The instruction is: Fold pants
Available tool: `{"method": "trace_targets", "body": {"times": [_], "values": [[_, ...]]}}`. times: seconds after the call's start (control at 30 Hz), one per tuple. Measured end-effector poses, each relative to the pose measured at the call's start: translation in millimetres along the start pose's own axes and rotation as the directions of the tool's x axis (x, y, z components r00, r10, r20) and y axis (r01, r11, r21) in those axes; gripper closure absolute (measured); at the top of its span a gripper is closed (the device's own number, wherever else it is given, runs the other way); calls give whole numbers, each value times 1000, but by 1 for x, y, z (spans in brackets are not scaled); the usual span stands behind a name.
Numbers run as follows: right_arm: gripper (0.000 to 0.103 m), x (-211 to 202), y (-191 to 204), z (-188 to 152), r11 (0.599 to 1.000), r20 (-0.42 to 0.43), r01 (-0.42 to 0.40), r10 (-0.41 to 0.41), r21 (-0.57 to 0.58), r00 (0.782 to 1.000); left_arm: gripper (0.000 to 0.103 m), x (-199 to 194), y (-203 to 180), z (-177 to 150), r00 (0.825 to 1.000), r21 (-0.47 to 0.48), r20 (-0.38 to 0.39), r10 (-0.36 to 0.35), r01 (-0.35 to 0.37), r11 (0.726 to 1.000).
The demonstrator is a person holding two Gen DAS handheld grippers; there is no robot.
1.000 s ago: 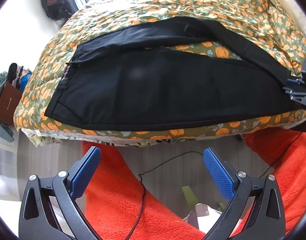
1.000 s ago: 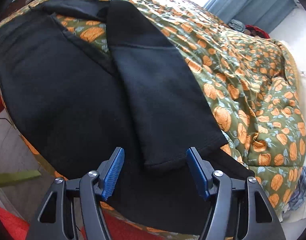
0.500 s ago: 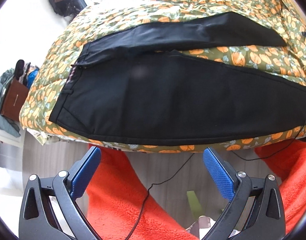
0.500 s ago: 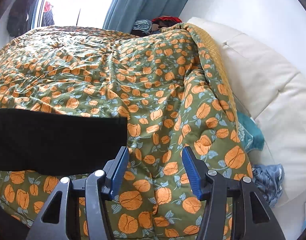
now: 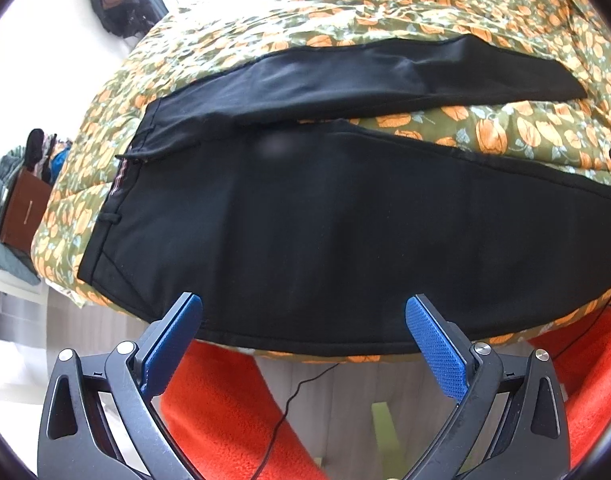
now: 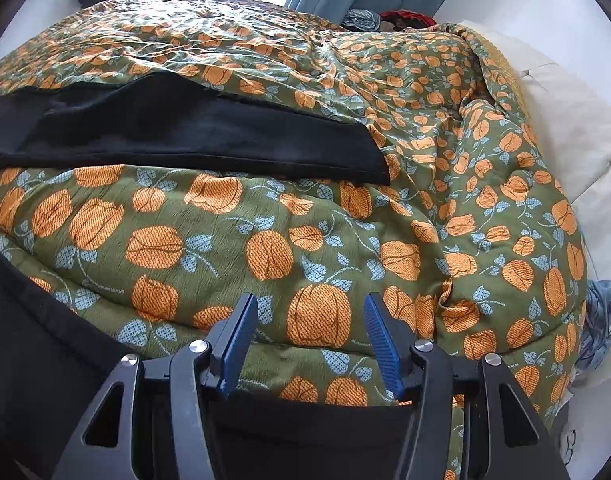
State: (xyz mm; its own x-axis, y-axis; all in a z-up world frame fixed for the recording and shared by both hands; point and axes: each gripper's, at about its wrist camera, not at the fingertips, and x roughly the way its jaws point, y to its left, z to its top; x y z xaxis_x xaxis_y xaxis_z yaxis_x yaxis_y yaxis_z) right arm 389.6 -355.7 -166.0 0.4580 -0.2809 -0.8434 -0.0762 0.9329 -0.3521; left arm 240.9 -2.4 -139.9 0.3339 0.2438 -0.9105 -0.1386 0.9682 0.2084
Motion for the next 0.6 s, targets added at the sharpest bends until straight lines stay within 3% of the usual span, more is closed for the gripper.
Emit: {"method": "trace_targets", "body": {"times": [0.3,0.37,0.4,0.43,0.5,0.57,0.6], "values": [[48,-8,5,-2,1000,-9,-6,6,5,1000,1,11,-19,11,1000,47,21,-19,18,999],[48,-23,10,-5,995,0,-85,85,58,996,1,21,-27,17,998,42,49,-35,33,999],[47,-32,16,-9,981,14,-166,165,99,986,1,28,-31,20,997,36,63,-46,44,998],[47,-41,25,-14,953,24,-273,272,130,962,1,36,-36,24,996,31,74,-57,55,998],[46,-52,48,-26,860,29,-479,482,177,876,1,55,-46,28,993,32,93,-70,67,997],[46,-53,68,-40,778,8,-589,602,217,798,1,79,-54,27,997,73,71,-40,35,997],[46,-49,71,-49,766,-13,-597,617,238,787,0,90,-54,25,998,90,50,-23,19,996]]}}
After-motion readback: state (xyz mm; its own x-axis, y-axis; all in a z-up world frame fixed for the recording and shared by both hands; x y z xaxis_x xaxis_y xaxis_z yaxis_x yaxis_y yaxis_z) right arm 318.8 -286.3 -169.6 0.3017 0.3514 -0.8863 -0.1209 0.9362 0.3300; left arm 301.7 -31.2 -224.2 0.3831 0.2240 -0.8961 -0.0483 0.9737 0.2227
